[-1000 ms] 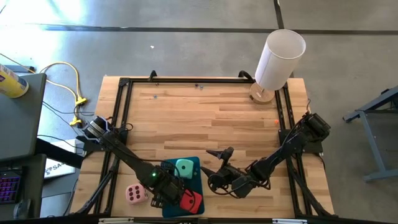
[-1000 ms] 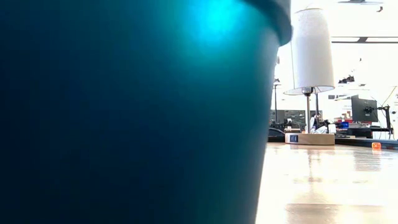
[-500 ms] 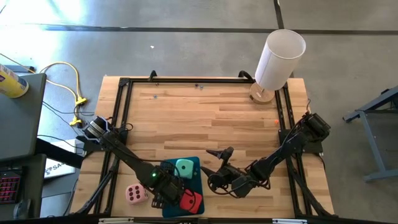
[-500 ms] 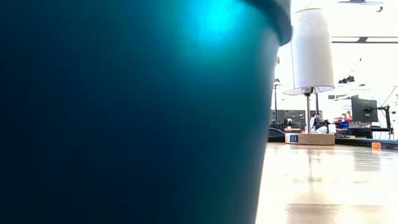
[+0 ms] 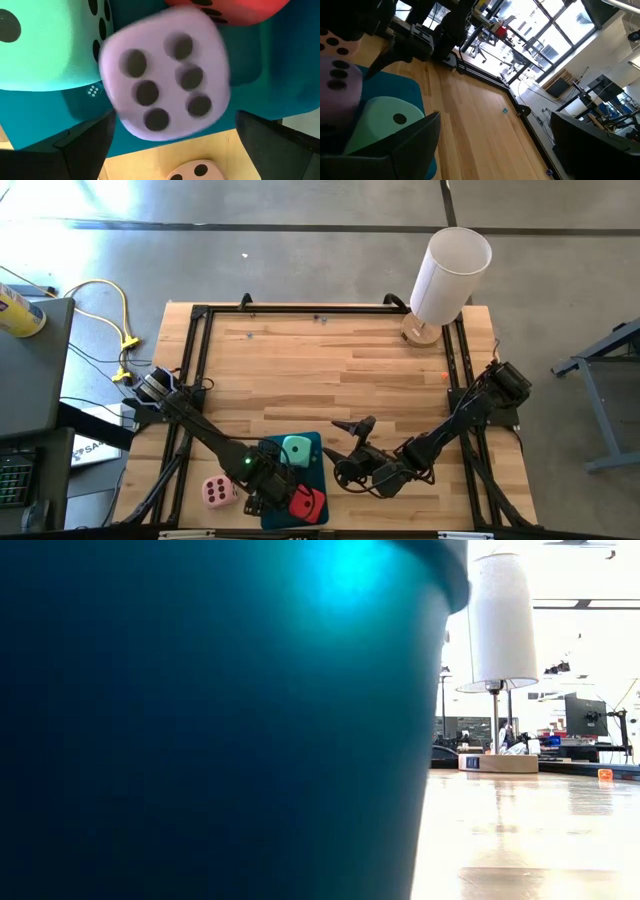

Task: Pick & Place Dice
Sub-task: Put the big violet die into the blue bin, then put the small orange die into the blue bin

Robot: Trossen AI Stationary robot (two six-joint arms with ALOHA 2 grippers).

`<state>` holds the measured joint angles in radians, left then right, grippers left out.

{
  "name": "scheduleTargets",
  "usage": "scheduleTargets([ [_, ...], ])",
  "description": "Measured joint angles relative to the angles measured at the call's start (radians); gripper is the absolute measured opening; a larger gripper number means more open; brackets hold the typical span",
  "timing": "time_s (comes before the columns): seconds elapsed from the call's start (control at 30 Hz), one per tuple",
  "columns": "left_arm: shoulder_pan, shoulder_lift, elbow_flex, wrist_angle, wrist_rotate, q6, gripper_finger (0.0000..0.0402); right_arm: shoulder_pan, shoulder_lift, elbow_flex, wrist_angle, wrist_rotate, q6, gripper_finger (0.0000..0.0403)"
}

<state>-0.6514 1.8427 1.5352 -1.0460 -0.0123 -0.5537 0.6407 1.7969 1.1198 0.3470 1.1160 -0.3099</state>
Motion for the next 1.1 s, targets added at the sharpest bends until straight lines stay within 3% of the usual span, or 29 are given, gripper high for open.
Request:
scheduleTargets([
  [0.37, 0.003, 0.000, 0.000, 0.000, 0.001, 0.004, 0.0399, 0.000, 0.000, 0.000, 0.000, 0.000, 0.000, 0.0366],
  [0.53, 0.023, -0.003, 0.002, -0.001, 0.036, 0.081, 0.0400, 0.000, 0.000, 0.000, 0.000, 0.000, 0.001, 0.0366],
  [0.73, 0.050, -0.065, 0.002, -0.010, 0.030, 0.080, 0.0400, 0.000, 0.000, 0.000, 0.000, 0.001, 0.003, 0.0366],
  [1.1, 0.034, -0.233, 0.003, -0.220, -0.250, -0.046, 0.0400, 0.002, 0.000, 0.000, -0.026, 0.008, 0.060, 0.0366],
])
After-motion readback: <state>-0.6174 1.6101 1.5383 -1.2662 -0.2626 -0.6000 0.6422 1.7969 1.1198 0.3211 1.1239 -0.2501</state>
